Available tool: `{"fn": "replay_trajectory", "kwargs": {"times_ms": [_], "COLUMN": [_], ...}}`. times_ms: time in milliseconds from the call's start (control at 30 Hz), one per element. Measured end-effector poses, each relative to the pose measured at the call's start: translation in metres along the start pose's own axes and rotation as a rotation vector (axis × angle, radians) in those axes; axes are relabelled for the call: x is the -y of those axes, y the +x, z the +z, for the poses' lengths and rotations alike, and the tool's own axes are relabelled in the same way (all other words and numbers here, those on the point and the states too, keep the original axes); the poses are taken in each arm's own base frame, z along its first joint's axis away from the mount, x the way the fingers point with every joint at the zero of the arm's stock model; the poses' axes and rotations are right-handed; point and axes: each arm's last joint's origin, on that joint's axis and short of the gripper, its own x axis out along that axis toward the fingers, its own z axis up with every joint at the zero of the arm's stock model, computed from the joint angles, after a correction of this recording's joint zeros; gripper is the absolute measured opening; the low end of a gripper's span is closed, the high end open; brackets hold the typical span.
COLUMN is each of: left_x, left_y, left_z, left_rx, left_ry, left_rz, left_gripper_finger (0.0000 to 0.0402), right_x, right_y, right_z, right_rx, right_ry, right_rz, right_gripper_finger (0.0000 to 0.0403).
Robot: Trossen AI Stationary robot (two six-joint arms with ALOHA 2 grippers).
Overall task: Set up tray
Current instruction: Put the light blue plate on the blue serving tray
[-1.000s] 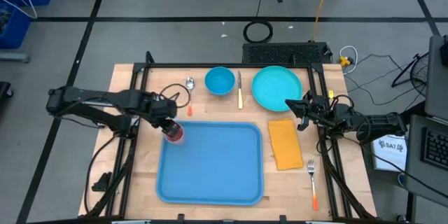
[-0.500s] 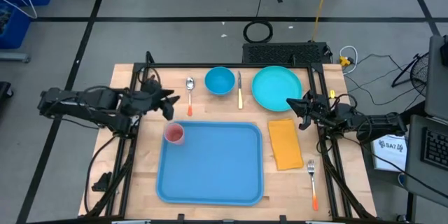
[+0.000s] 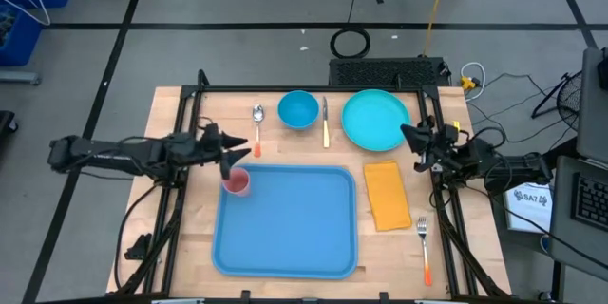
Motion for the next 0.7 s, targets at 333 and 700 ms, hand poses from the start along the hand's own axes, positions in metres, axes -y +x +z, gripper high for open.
{"fn": "replay_trajectory", "kwargs": {"times_ms": [333,700], "left_x": [-0.024,-0.034], "left_y": [-0.011,-0.011], "left_z": [-0.03,-0.037], "left_rx": [0.004,0.015], "left_ry": [0.003,-0.047], "left_rz": [-0.076,-0.08], "left_gripper_finger": [0.0184,0.0184], "right_x": [0.006,0.013], "right_y": [0.011,0.083], "right_z": [0.009,0.052], "right_rx": [-0.45,-0.998], "right_ry": [-0.104,-0.468], "right_rz": [-0.533,-0.977], "right_gripper_finger": [0.0,0.0026]}}
